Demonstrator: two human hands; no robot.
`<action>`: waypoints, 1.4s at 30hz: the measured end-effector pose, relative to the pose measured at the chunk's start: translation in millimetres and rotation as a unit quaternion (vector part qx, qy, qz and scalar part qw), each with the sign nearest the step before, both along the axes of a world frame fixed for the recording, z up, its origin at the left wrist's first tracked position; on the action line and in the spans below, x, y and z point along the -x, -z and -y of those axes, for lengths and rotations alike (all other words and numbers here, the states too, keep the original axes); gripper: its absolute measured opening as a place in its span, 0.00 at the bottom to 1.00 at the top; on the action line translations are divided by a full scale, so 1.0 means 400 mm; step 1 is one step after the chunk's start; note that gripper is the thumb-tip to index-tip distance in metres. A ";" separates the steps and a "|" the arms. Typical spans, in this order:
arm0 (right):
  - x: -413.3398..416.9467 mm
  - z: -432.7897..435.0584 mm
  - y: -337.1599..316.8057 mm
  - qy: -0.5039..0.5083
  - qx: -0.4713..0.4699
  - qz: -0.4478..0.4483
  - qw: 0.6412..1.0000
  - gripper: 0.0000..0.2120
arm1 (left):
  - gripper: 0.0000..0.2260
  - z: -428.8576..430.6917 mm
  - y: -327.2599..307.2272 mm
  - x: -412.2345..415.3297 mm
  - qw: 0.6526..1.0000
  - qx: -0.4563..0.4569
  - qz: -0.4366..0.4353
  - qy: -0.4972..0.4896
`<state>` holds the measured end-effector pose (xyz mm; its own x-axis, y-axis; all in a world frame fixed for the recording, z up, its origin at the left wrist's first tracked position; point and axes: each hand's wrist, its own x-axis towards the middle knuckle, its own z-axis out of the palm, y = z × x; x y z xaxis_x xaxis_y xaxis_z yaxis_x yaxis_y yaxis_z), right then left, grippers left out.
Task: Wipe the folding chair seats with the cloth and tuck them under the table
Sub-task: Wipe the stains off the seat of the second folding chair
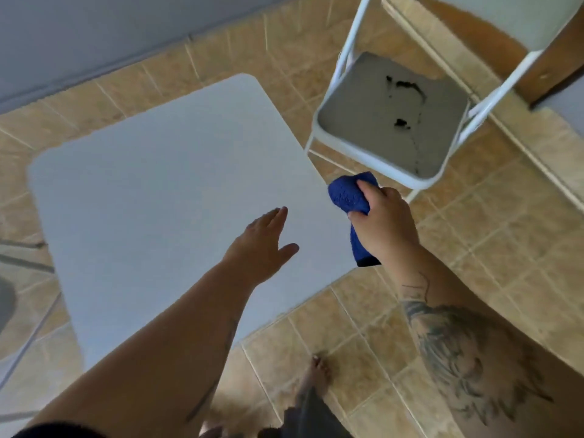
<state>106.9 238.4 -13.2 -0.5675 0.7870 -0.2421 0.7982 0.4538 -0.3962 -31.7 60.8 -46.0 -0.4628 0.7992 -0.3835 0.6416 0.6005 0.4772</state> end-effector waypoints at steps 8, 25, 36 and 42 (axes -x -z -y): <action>-0.057 -0.202 0.093 0.085 0.026 -0.041 0.995 0.27 | 0.34 -0.316 0.019 0.009 0.997 -0.028 -0.002 0.078; -0.015 -0.718 0.390 0.001 -0.067 0.066 0.996 0.30 | 0.34 -0.881 0.279 0.197 0.999 -0.018 -0.036 0.022; 0.083 -1.113 0.473 0.128 -0.128 0.054 0.982 0.29 | 0.34 -1.130 0.435 0.265 0.976 0.030 -0.214 -0.038; 0.292 -1.254 0.473 0.211 -0.086 0.044 0.973 0.27 | 0.34 -1.131 0.446 0.265 0.975 0.036 -0.214 -0.049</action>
<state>-10.0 739.9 -202.2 -0.1682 0.9786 -0.1188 0.9550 0.1320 -0.2655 -137.7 513.2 -224.5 -0.6662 0.7206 -0.1921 0.7100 0.6916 0.1324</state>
